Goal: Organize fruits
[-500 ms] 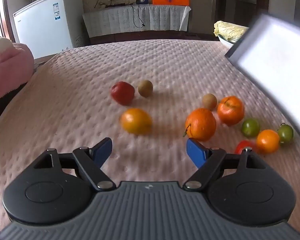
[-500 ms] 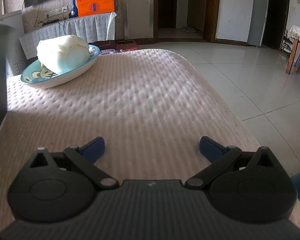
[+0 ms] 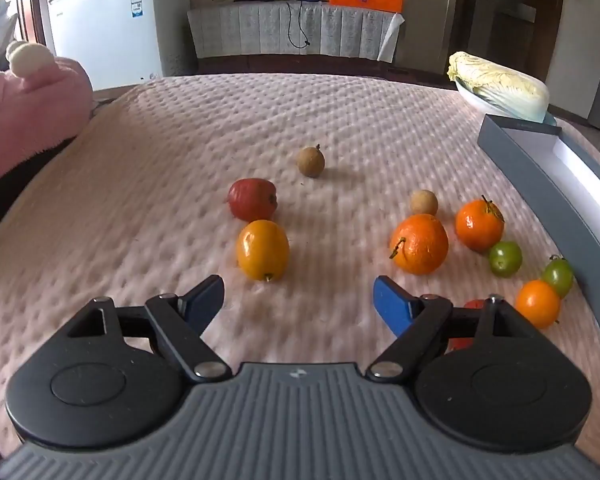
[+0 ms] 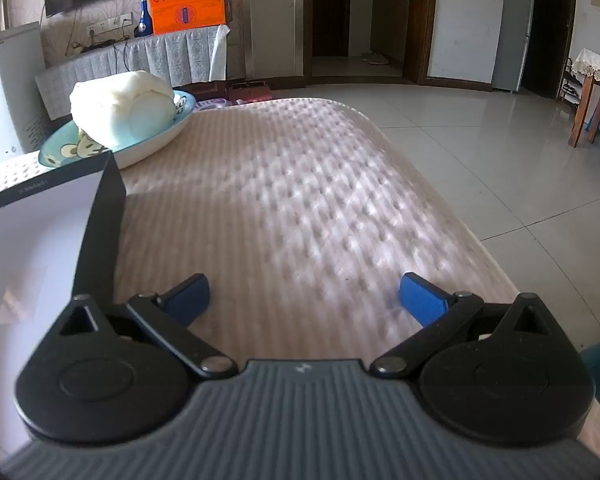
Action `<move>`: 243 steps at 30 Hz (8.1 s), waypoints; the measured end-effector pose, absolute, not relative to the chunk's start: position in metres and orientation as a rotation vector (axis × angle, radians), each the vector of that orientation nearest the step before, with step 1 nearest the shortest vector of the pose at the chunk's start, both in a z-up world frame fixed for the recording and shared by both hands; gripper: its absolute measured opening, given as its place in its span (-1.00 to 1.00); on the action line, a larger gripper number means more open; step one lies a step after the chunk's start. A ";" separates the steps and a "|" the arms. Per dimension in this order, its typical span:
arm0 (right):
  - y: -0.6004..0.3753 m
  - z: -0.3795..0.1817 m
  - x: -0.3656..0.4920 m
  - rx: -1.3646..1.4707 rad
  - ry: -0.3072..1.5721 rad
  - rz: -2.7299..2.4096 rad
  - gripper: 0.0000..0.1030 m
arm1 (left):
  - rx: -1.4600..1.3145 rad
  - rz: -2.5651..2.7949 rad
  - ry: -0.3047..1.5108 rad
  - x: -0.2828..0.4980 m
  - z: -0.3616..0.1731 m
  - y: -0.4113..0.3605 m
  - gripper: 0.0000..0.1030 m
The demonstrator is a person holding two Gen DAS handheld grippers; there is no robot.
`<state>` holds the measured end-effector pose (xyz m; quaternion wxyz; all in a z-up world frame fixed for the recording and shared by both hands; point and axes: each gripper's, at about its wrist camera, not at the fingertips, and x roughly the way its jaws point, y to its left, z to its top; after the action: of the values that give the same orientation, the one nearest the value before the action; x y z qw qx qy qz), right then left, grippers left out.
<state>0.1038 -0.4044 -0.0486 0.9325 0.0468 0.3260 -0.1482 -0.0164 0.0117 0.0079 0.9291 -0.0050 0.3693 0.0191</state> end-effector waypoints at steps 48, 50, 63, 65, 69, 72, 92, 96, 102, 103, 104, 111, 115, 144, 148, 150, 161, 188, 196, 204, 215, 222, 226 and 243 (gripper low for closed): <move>-0.142 0.033 -0.119 -0.021 0.414 0.400 0.99 | -0.048 0.097 0.640 -0.096 0.060 0.035 0.66; -0.142 0.030 -0.115 -0.023 0.423 0.406 0.99 | -0.040 0.082 0.637 -0.094 0.059 0.033 0.66; -0.139 0.024 -0.101 0.049 0.489 0.416 0.99 | -0.034 0.065 0.679 -0.075 0.050 0.038 0.66; -0.134 0.023 -0.099 0.024 0.489 0.407 0.98 | -0.032 0.061 0.681 -0.073 0.048 0.039 0.66; -0.124 0.020 -0.094 0.005 0.501 0.390 0.93 | -0.045 0.062 0.701 -0.068 0.045 0.044 0.66; -0.117 0.016 -0.091 -0.008 0.509 0.398 0.93 | -0.030 0.071 0.701 -0.066 0.044 0.046 0.66; -0.088 0.004 -0.079 -0.009 0.560 0.379 0.93 | -0.024 0.041 0.703 -0.053 0.043 0.042 0.65; -0.085 0.004 -0.080 -0.028 0.552 0.388 0.93 | -0.037 0.053 0.706 -0.052 0.043 0.047 0.65; -0.090 0.006 -0.080 -0.014 0.549 0.372 0.93 | -0.035 0.065 0.710 -0.046 0.041 0.048 0.65; -0.091 0.007 -0.080 -0.016 0.544 0.369 0.93 | -0.034 0.068 0.712 -0.045 0.041 0.048 0.65; -0.092 0.007 -0.081 -0.024 0.536 0.362 0.93 | -0.033 0.071 0.714 -0.043 0.040 0.048 0.65; -0.092 0.002 -0.077 -0.051 0.550 0.346 0.80 | -0.077 0.054 0.713 -0.040 0.041 0.050 0.65; -0.090 0.000 -0.074 -0.044 0.557 0.348 0.80 | -0.082 0.055 0.717 -0.038 0.040 0.051 0.65; -0.082 -0.014 -0.060 -0.056 0.617 0.322 0.56 | -0.064 0.063 0.742 -0.035 0.032 0.052 0.65; -0.078 -0.017 -0.054 -0.061 0.638 0.329 0.33 | -0.055 0.054 0.746 -0.034 0.030 0.051 0.65; -0.075 -0.020 -0.051 -0.079 0.643 0.323 0.30 | -0.045 0.048 0.746 -0.033 0.029 0.051 0.65; -0.071 -0.031 -0.034 -0.093 0.697 0.310 -0.08 | -0.055 0.037 0.774 -0.013 0.017 0.052 0.42; -0.097 -0.008 -0.040 -0.041 0.658 0.332 -0.35 | -0.052 0.041 0.741 -0.009 0.026 0.040 -0.53; -0.125 0.010 -0.046 -0.016 0.606 0.301 -0.35 | -0.025 -0.002 0.719 -0.015 0.036 0.014 -0.72; -0.147 0.017 -0.055 0.005 0.584 0.293 -0.35 | -0.140 0.031 0.738 -0.018 0.032 0.050 0.26; -0.149 0.025 -0.055 0.036 0.561 0.338 -0.35 | 0.010 0.065 0.762 -0.005 0.013 0.030 0.22; -0.157 0.030 -0.057 0.045 0.540 0.325 -0.35 | 0.029 0.081 0.779 0.003 0.005 0.024 -0.31; -0.170 0.035 -0.056 0.014 0.510 0.280 -0.35 | 0.007 0.072 0.758 -0.001 0.014 0.022 -0.31; -0.252 0.013 -0.043 0.009 0.633 0.111 -0.35 | -0.014 -0.207 0.637 -0.008 0.062 -0.101 -0.31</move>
<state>-0.0434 -0.2519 0.0131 0.9488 0.0044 0.3110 0.0544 -0.0084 -0.1015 0.0616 0.9445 -0.0070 0.3124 -0.1017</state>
